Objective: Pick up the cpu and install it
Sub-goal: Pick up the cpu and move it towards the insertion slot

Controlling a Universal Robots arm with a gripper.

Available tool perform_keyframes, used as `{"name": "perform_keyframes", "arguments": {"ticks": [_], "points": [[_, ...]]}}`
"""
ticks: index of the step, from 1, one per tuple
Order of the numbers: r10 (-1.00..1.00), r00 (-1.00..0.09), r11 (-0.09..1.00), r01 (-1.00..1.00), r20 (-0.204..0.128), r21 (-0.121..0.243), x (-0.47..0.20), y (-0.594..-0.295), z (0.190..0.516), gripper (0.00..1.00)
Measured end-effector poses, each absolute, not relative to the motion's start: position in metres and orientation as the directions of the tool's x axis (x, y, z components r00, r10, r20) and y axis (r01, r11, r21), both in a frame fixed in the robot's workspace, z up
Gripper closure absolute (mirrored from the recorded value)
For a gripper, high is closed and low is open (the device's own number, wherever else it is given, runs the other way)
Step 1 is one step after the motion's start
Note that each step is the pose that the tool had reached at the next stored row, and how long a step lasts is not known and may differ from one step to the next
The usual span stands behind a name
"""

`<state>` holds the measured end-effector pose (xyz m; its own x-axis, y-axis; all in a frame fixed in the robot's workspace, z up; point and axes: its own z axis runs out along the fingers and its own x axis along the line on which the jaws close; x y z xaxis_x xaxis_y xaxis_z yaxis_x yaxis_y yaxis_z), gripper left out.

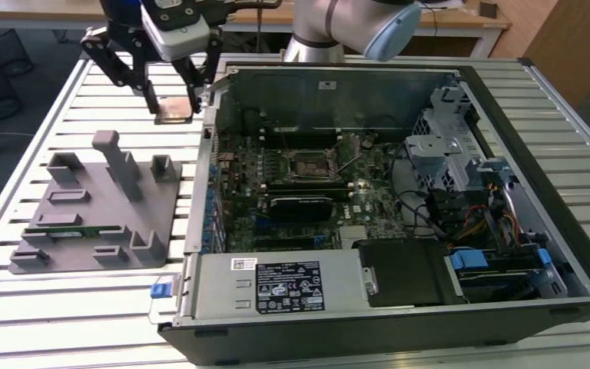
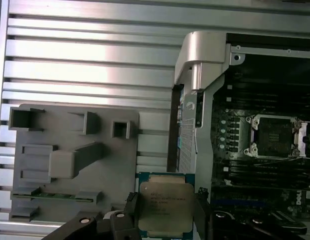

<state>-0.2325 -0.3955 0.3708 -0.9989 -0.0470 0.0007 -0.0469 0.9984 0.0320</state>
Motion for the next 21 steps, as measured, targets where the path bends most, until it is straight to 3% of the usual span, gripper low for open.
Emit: {"name": "perform_keyframes", "arguments": {"ticks": [21], "points": [[-0.032, -0.999, 0.999, -0.032, 0.001, 0.032, -0.185, -0.395, 0.371, 0.47]]}}
